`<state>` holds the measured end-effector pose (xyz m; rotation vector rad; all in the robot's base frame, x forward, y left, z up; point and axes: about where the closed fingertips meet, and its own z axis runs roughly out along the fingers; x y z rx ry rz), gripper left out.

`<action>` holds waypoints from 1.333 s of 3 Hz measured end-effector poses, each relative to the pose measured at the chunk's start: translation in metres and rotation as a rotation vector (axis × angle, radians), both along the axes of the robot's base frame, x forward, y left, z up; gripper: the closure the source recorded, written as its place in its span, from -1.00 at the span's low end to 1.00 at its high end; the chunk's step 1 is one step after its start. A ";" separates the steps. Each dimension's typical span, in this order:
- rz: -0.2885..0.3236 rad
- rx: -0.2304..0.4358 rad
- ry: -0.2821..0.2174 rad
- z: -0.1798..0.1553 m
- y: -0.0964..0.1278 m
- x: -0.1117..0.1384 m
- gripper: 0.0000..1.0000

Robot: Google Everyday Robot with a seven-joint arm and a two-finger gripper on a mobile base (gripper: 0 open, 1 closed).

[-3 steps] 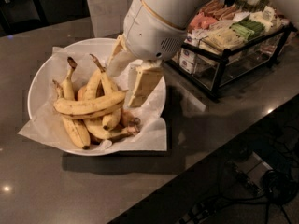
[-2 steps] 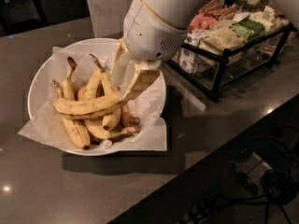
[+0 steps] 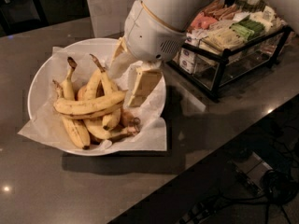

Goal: Pick banana from white bowl

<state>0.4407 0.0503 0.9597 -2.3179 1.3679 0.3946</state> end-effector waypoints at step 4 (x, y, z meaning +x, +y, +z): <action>-0.004 -0.023 0.068 -0.037 0.011 0.032 -0.26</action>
Offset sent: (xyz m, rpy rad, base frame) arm 0.0201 -0.0081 -0.0371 -0.0091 0.0697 -0.0537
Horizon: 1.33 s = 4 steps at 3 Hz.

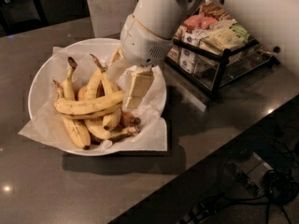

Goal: Pick banana from white bowl

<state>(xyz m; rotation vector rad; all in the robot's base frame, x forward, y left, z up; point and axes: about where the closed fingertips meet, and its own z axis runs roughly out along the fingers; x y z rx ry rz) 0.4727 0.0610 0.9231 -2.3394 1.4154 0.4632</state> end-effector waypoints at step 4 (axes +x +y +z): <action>0.023 -0.048 0.046 -0.012 0.019 -0.013 0.37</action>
Offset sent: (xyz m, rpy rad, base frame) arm -0.0094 0.0095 -0.0229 -0.0320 0.0860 0.0115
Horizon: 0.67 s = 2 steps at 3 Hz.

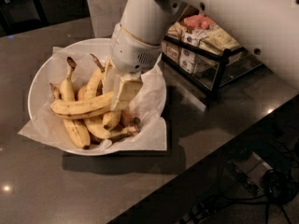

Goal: Pick banana from white bowl

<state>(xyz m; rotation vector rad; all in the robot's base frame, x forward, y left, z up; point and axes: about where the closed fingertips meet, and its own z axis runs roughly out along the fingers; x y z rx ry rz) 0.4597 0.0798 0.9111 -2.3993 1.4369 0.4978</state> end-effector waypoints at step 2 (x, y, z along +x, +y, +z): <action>0.001 -0.014 -0.006 0.001 0.002 -0.002 1.00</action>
Offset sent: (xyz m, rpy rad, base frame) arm -0.0018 0.0019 0.0010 -0.0128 -0.0049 0.0012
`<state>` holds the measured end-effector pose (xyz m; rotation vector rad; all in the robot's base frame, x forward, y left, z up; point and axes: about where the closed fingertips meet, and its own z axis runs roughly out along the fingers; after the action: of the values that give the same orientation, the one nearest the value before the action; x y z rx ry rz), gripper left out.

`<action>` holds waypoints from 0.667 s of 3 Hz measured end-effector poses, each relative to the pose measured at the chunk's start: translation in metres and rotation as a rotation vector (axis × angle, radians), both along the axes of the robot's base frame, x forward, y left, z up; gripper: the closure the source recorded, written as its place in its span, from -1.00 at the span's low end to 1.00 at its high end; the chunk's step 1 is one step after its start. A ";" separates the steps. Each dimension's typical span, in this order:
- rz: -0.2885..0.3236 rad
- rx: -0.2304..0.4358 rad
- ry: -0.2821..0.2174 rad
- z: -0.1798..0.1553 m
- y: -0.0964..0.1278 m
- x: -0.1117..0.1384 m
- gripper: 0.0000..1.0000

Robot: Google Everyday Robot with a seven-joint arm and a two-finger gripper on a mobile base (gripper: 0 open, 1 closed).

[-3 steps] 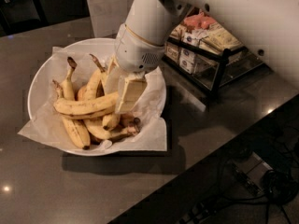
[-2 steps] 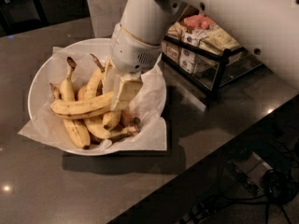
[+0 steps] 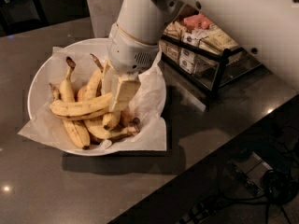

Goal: Pick banana from white bowl

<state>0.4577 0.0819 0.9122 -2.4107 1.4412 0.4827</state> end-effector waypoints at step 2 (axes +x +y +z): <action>-0.019 0.126 -0.103 0.033 -0.013 -0.022 1.00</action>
Offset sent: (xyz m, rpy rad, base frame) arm -0.0423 -0.0526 0.0816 0.2911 -0.2510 -0.0809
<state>0.4355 0.0685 0.9451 -2.2865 1.3476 0.4250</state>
